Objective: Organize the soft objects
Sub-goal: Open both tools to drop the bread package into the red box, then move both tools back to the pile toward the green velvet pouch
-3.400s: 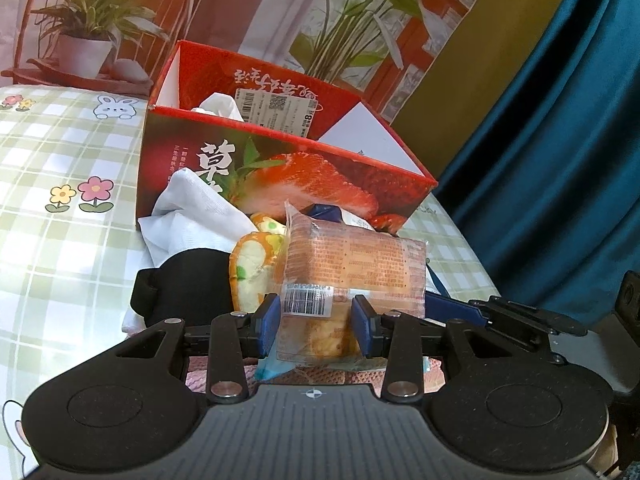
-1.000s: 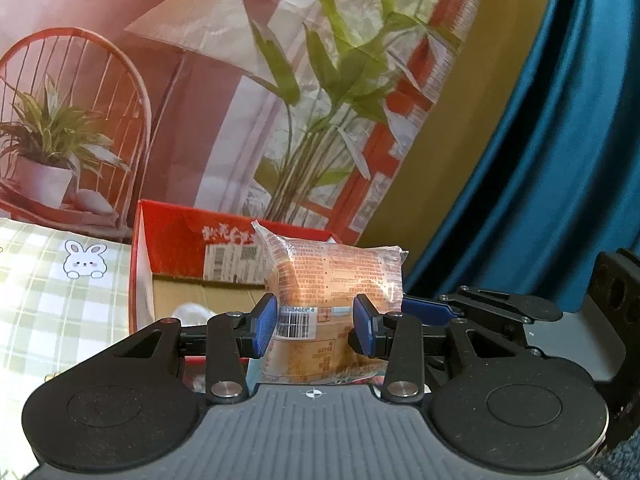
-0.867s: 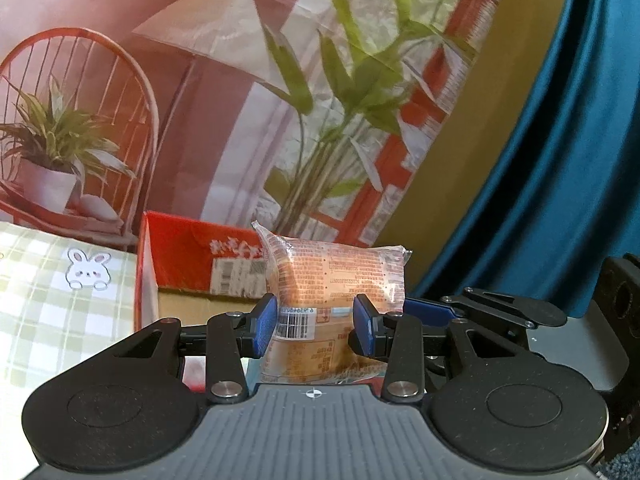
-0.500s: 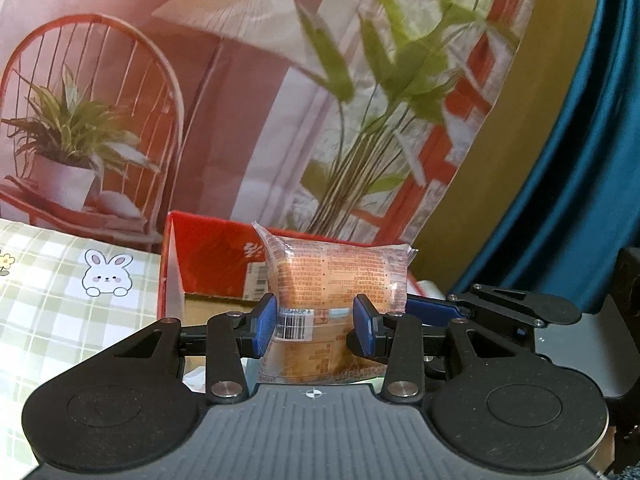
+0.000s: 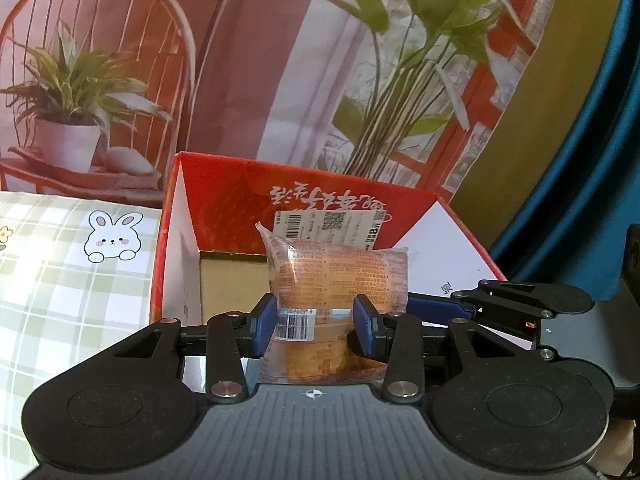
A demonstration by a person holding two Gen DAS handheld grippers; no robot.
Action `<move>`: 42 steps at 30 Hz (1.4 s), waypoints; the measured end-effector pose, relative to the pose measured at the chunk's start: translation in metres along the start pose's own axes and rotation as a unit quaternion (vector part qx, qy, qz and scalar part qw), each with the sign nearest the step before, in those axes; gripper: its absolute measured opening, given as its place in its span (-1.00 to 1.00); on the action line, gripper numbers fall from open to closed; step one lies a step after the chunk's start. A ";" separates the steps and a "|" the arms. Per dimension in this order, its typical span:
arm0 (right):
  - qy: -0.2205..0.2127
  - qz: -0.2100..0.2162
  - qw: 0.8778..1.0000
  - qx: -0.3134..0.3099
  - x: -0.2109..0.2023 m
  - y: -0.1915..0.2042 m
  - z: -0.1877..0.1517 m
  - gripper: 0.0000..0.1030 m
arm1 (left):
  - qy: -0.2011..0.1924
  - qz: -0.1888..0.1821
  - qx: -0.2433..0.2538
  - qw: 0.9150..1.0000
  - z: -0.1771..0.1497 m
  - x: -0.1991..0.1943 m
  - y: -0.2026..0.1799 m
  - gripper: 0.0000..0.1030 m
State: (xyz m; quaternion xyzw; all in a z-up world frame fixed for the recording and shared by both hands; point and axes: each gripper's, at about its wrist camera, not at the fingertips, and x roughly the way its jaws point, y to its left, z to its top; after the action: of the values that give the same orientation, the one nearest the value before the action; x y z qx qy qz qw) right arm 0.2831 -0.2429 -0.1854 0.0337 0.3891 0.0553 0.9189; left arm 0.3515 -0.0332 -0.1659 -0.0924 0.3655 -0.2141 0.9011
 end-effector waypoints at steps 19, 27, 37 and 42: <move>-0.007 -0.050 0.999 0.006 -0.038 -0.002 -0.006 -0.26 | -0.032 0.029 0.031 0.999 -0.008 -0.055 -0.017 0.11; -0.024 -0.048 0.999 0.007 -0.087 0.008 -0.026 -0.26 | -0.023 0.031 0.037 0.999 -0.033 -0.087 -0.035 0.11; -0.019 -0.056 0.998 0.011 -0.129 0.026 -0.073 -0.25 | 0.000 0.015 0.038 0.999 -0.074 -0.105 -0.051 0.11; -0.023 -0.050 0.998 0.031 -0.146 0.036 -0.101 -0.25 | 0.015 0.007 0.041 0.999 -0.097 -0.118 -0.054 0.11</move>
State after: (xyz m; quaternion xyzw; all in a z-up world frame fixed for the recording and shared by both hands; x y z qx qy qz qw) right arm 0.1069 -0.2239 -0.1474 0.0436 0.3706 -0.0039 0.9278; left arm 0.1912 -0.0287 -0.1446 -0.0501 0.3703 -0.2240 0.9001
